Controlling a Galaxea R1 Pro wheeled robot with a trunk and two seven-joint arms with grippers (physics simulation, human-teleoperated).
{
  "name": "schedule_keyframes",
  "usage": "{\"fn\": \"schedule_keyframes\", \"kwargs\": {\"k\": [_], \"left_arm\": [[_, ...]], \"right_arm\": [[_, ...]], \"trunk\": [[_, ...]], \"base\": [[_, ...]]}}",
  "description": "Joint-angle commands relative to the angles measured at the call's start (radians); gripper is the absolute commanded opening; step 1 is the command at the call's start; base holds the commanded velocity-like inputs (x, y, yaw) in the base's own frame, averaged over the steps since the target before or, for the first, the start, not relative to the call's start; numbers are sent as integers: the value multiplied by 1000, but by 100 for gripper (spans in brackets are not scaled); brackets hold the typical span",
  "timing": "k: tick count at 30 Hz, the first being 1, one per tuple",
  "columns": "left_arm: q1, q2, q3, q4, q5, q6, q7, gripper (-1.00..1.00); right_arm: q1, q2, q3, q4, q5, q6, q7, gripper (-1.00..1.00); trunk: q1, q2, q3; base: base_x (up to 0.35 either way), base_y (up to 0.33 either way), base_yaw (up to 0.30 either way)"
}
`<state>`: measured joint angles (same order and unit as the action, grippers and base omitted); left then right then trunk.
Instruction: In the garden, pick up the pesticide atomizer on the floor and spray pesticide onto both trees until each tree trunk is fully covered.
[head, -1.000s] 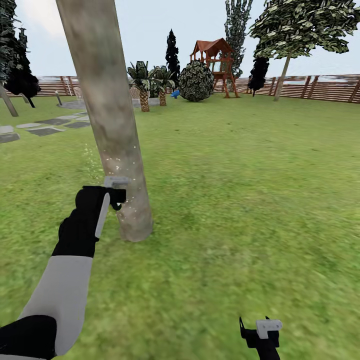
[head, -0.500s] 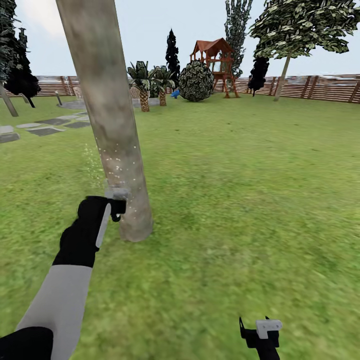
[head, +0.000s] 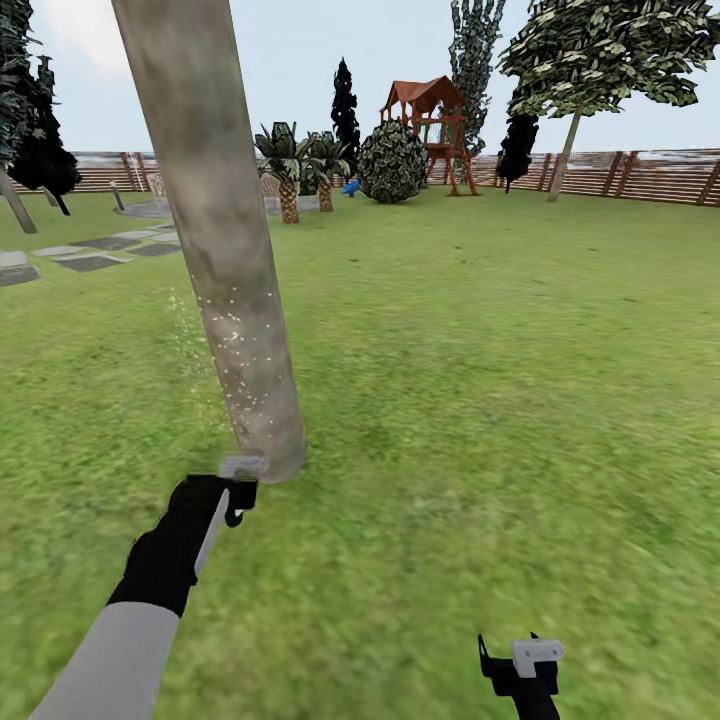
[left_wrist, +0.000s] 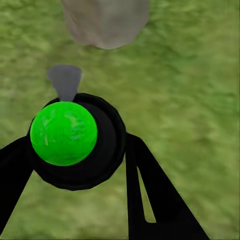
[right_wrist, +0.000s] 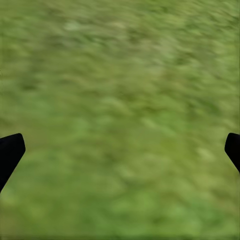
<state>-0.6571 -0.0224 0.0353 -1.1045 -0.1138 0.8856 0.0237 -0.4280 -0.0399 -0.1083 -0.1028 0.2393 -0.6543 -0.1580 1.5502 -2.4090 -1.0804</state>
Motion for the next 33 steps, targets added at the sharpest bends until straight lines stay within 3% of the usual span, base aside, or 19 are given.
{"fn": "schedule_keyframes", "kwargs": {"k": [1,5,7,8,11,16,33], "left_arm": [[10,0,2,42,0,-57,2,-100],[19,2,16,220,0,-223,10,-100],[20,2,71,258,0,-269,10,-100],[20,2,136,276,-2,-296,10,-100],[21,5,190,287,-5,-329,10,-100],[25,8,201,290,-6,-368,9,-100],[24,1,198,289,-6,-373,35,-100]], "right_arm": [[0,0,0,0,0,0,0,100],[0,-1,0,0,0,0,0,100],[0,-1,-1,0,0,1,0,100],[0,-1,-1,0,0,0,0,100],[0,-1,-1,-1,-1,0,0,100],[0,-2,-1,-2,-2,0,0,100],[0,0,-1,-2,-2,1,-2,100]], "trunk": [[0,0,0],[0,0,0],[0,0,0],[0,0,0],[0,0,0],[0,0,0],[0,0,0]], "base": [[0,0,0],[0,0,0],[0,0,0],[0,0,0],[0,0,0],[70,-113,0],[158,-240,0]]}}
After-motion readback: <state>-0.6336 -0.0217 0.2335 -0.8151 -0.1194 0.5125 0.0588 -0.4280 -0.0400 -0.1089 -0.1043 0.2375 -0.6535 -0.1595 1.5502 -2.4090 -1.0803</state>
